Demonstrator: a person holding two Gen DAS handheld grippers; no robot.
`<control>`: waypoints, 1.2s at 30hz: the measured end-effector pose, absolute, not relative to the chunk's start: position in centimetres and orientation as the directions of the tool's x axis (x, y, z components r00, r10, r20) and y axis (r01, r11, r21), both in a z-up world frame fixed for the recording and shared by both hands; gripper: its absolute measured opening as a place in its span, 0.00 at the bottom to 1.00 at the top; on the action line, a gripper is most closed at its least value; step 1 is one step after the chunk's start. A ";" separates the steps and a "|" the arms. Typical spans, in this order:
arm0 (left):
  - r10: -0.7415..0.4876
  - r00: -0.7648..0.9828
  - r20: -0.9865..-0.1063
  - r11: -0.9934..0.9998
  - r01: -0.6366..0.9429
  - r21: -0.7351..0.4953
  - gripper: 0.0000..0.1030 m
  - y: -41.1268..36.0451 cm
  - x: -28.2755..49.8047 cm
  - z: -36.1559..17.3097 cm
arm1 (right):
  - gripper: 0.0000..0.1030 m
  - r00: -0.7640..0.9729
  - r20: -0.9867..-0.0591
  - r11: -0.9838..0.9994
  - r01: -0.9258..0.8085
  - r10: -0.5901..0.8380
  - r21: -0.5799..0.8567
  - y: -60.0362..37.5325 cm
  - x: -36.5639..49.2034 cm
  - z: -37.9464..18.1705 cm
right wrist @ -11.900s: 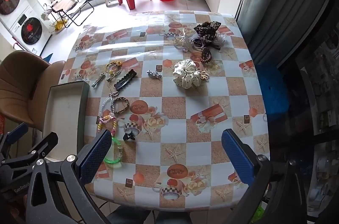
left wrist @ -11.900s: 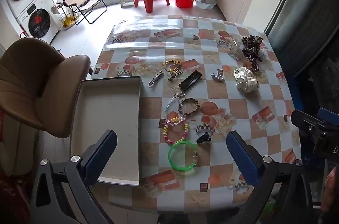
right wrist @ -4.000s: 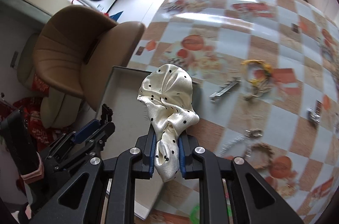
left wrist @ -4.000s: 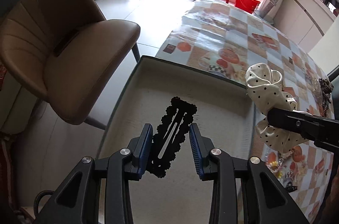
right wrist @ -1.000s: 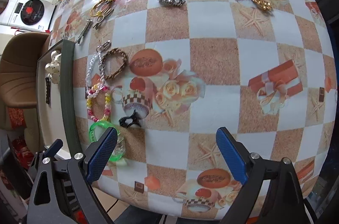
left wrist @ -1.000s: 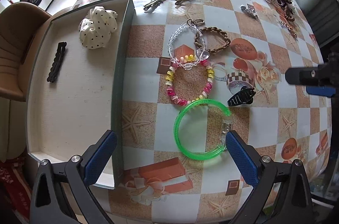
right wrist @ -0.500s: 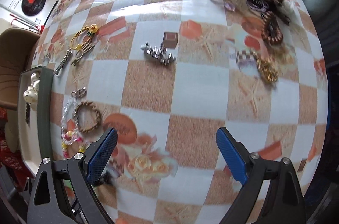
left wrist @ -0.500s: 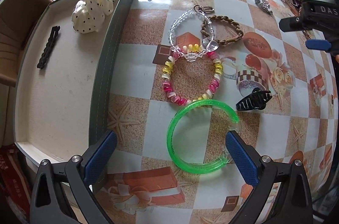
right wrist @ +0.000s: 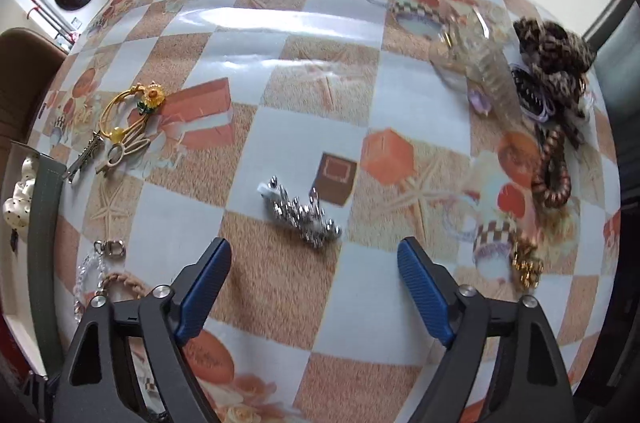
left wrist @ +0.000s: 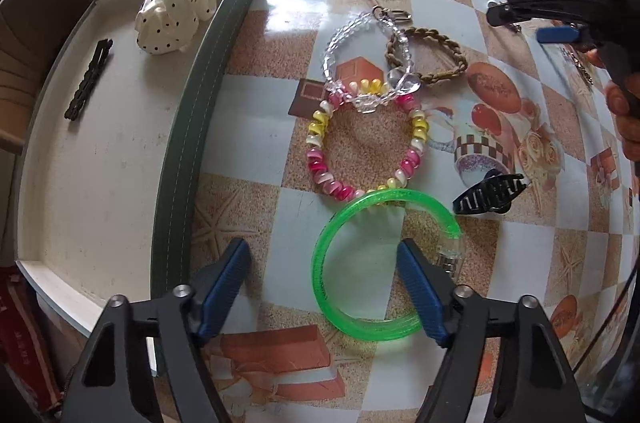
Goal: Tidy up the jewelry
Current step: 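Grasp the green bangle with the left gripper while the right grasps the silver brooch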
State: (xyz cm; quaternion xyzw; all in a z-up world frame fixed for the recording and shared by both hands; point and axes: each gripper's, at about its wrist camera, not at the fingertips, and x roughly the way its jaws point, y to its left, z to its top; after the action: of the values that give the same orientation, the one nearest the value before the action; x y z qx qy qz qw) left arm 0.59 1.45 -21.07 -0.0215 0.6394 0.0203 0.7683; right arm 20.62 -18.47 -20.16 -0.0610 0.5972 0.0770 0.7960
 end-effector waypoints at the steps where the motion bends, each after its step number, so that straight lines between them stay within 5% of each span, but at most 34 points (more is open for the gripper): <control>1: 0.002 0.186 -0.982 0.998 -0.056 -0.008 0.66 1.0 -0.2 -20.7 | 0.72 0.284 -0.958 0.978 -0.207 0.043 -0.018 -18.2 20.7 -20.1; 5: -0.002 0.195 -0.981 0.999 -0.049 -0.012 0.51 0.2 0.2 -20.2 | 0.49 0.307 -0.951 0.970 -0.243 0.049 -0.028 -17.2 20.8 -19.8; 7: -0.005 0.198 -0.980 0.999 -0.047 -0.015 0.36 -0.1 0.5 -19.9 | 0.35 0.307 -0.950 0.968 -0.248 0.055 -0.024 -17.0 20.8 -19.7; 12: -0.040 0.191 -0.981 0.998 -0.042 -0.049 0.13 0.2 0.8 -19.6 | 0.22 0.301 -0.950 0.972 -0.235 0.079 0.006 -16.8 20.6 -19.5; 36: -0.167 0.247 -0.955 0.985 -0.009 -0.174 0.10 2.5 -0.7 -14.1 | 0.18 0.238 -0.937 0.967 -0.085 0.255 0.242 -20.5 11.7 -13.8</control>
State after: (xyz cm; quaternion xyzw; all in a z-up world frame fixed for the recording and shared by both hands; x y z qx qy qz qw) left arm -0.72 2.53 -14.11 -0.0716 0.6116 -0.0502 0.7863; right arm 11.69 -20.48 -13.79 0.0700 0.6078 0.1087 0.7835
